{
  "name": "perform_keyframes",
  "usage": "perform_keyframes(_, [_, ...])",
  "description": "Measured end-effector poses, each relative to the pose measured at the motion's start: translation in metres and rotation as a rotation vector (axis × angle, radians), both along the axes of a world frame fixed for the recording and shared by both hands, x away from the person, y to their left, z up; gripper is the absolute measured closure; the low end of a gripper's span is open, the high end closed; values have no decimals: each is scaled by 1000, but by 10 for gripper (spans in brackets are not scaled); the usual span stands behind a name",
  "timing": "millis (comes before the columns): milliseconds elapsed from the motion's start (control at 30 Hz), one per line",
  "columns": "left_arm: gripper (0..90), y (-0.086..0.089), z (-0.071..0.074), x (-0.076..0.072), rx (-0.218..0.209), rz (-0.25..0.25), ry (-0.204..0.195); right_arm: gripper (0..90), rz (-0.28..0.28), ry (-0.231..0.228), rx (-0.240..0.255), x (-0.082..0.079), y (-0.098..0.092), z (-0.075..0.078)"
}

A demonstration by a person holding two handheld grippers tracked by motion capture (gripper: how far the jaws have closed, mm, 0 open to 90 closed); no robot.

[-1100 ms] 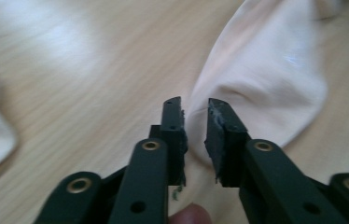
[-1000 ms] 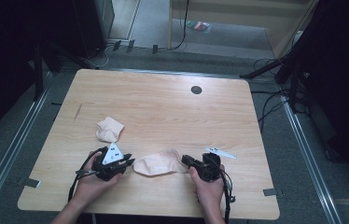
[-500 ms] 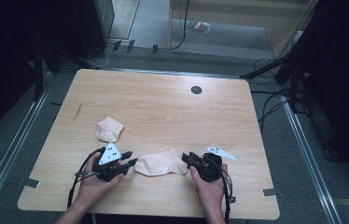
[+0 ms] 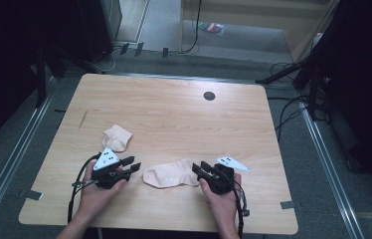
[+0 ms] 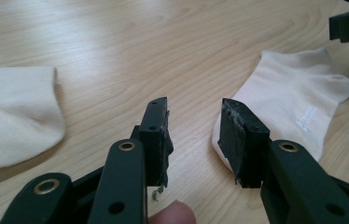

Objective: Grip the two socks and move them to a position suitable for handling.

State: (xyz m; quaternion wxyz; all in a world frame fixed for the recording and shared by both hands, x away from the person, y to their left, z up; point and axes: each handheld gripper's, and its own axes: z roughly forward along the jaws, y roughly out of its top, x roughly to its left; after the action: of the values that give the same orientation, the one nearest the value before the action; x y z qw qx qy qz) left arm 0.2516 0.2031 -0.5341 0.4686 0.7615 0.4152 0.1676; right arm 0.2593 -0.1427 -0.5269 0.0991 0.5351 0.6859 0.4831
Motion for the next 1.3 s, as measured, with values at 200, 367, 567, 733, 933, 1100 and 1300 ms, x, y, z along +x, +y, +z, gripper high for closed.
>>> perform_keyframes(200, [634, 9, 1, 3, -25, 28, 10, 601, 3, -2, -5, 0, 1, 0])
perform_keyframes(367, [635, 14, 2, 4, -33, 50, 4, 596, 3, -2, -6, 0, 1, 0])
perform_keyframes(567, [633, 23, 3, 7, -45, 96, 1, 579, 4, -9, -7, -1, 2, 1])
perform_keyframes(733, [615, 38, 3, 12, -37, 157, -17, 533, 4, -23, -14, -1, 3, 1])
perform_keyframes(933, [549, 60, 3, 23, -53, 279, -34, 470, -11, -32, -24, 0, 3, 0])
perform_keyframes(1100, [461, 75, 3, 36, -45, 400, -52, 459, -12, -23, -28, 0, 3, 0])
perform_keyframes(1300, [362, 77, -6, 54, -25, 430, -9, 458, -11, -28, -27, 0, 2, 0])
